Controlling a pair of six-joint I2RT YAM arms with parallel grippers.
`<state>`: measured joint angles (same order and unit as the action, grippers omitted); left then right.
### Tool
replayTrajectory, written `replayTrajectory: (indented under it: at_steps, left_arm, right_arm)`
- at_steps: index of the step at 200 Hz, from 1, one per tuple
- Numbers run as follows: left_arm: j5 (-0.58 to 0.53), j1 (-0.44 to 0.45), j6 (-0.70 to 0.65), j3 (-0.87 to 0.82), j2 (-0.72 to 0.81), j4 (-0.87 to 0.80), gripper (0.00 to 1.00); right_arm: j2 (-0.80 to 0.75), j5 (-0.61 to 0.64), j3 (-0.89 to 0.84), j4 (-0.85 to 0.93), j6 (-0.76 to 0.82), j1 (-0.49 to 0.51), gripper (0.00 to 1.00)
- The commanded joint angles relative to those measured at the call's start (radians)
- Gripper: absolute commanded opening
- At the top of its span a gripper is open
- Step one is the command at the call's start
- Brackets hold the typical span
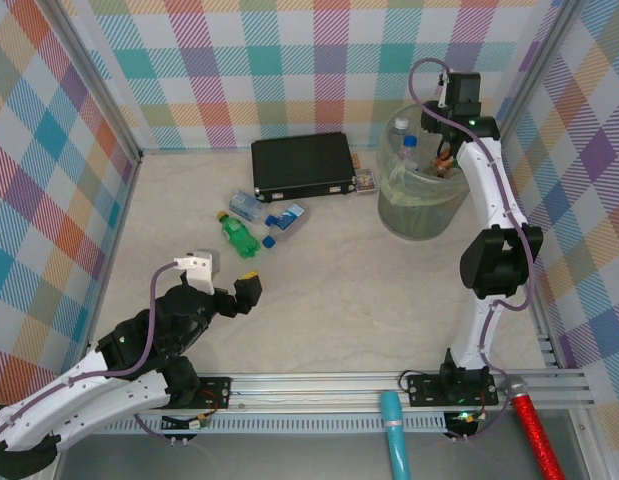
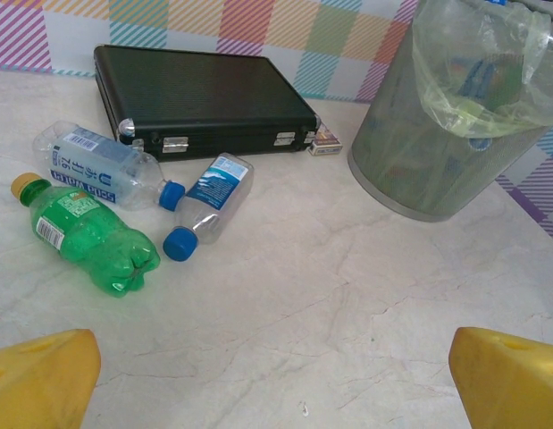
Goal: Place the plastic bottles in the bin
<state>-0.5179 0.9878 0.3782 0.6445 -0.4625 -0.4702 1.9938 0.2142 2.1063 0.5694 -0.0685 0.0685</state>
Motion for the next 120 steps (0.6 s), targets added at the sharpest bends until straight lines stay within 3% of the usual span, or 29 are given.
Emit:
replayTrajectory:
  at_steps: [1,20,32,59,120]
  left_arm:
    - [-0.012,0.006,0.011,-0.011,0.010,-0.005,1.00]
    - [-0.016,0.005,0.011,-0.010,0.010,-0.009,1.00]
    - [-0.021,0.005,0.011,-0.009,0.010,-0.011,1.00]
    - [-0.020,0.006,0.014,-0.013,0.012,-0.006,1.00]
    - [-0.017,0.005,0.016,-0.024,0.026,-0.009,1.00]
  right_arm:
    - [0.036,-0.024,-0.023,0.130,-0.005,0.002,0.39]
    - [0.028,-0.006,-0.014,0.134,-0.005,0.002,0.38]
    - [0.026,0.053,0.012,0.155,-0.017,0.002,0.34]
    - [-0.016,0.187,-0.002,0.125,0.016,0.002,0.36]
    - [-0.007,0.015,-0.042,0.151,-0.013,-0.021,0.40]
